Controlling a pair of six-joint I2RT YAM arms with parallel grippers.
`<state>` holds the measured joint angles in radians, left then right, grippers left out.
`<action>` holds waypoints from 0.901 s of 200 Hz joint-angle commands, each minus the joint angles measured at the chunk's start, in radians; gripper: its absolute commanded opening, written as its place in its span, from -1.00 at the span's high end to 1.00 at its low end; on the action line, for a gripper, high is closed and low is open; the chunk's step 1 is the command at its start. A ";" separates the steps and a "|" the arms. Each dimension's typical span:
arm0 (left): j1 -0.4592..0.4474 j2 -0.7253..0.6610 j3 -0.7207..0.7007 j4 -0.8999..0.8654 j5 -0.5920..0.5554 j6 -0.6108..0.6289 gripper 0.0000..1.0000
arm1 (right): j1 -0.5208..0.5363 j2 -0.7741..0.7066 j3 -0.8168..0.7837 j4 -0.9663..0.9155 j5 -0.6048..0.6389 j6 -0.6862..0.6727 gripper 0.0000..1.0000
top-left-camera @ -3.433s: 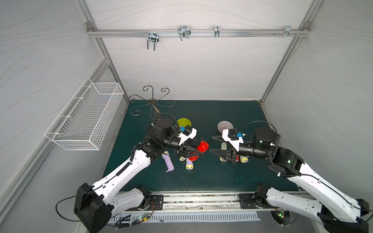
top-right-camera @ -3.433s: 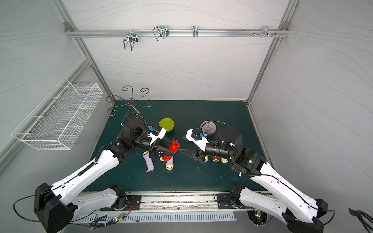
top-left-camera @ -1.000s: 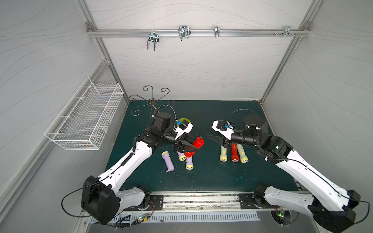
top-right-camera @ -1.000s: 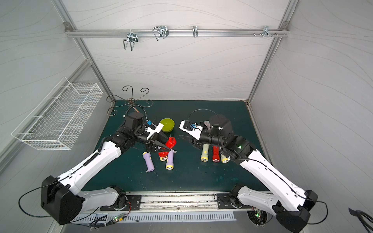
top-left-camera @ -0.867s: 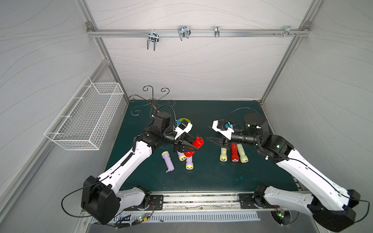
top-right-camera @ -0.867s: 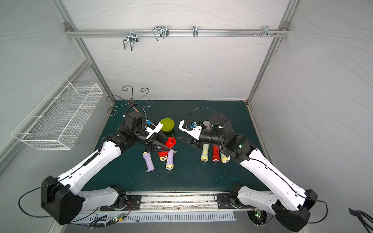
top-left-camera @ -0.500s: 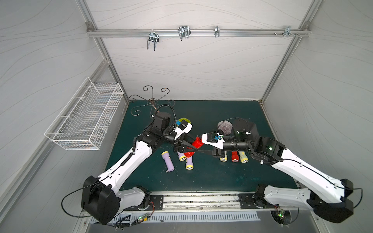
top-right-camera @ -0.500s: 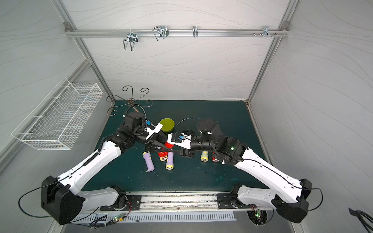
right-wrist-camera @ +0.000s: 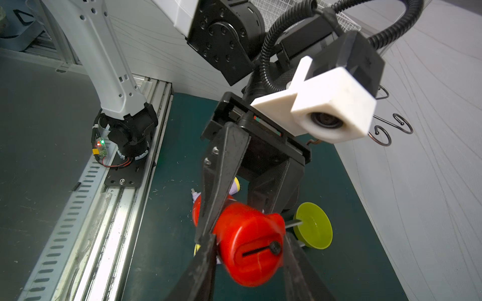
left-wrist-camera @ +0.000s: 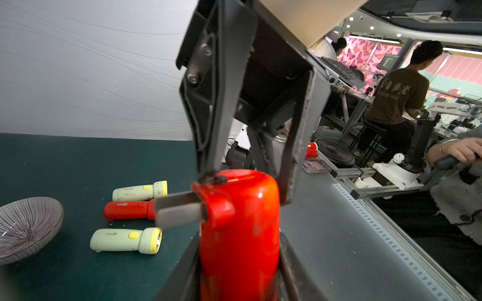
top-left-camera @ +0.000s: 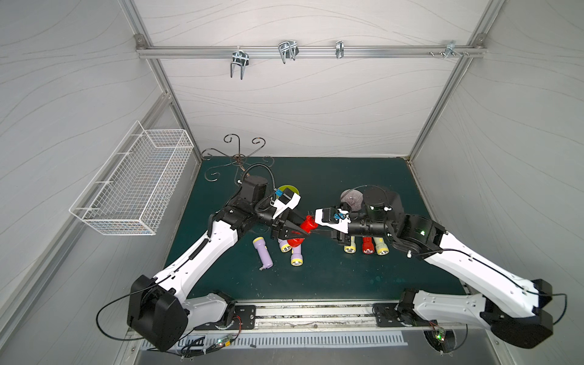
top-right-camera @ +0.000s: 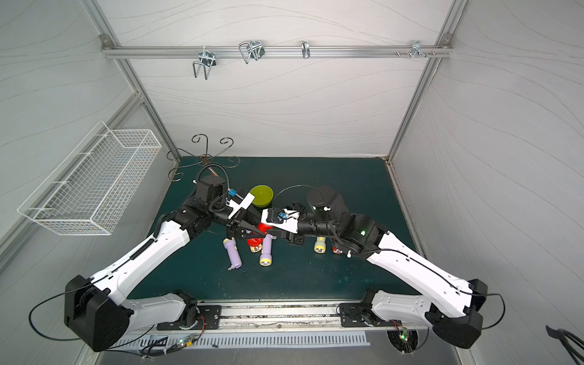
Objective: Close the plug at the bottom of the flashlight
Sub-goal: Close the plug of the flashlight.
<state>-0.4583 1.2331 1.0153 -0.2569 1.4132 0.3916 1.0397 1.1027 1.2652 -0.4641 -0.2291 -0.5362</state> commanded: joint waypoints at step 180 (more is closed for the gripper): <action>-0.002 -0.001 0.064 0.008 0.056 0.044 1.00 | 0.045 0.006 0.026 -0.058 0.104 -0.023 0.11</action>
<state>-0.4583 1.2469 1.0229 -0.2878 1.4261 0.3962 1.0798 1.1088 1.2701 -0.4923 -0.1299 -0.5545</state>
